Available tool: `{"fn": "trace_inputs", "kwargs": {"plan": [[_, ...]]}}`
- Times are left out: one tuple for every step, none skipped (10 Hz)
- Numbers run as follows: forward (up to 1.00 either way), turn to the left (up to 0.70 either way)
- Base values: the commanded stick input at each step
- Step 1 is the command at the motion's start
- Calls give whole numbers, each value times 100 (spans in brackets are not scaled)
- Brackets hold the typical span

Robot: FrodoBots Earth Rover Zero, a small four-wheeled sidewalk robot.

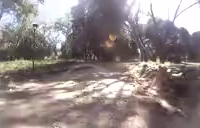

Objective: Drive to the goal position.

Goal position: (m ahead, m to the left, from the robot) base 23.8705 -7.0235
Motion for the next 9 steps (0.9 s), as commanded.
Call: {"fn": "trace_inputs", "kwargs": {"plan": [[85,0],[85,0],[85,0],[85,0],[85,0],[85,0],[85,0],[85,0],[85,0]]}}
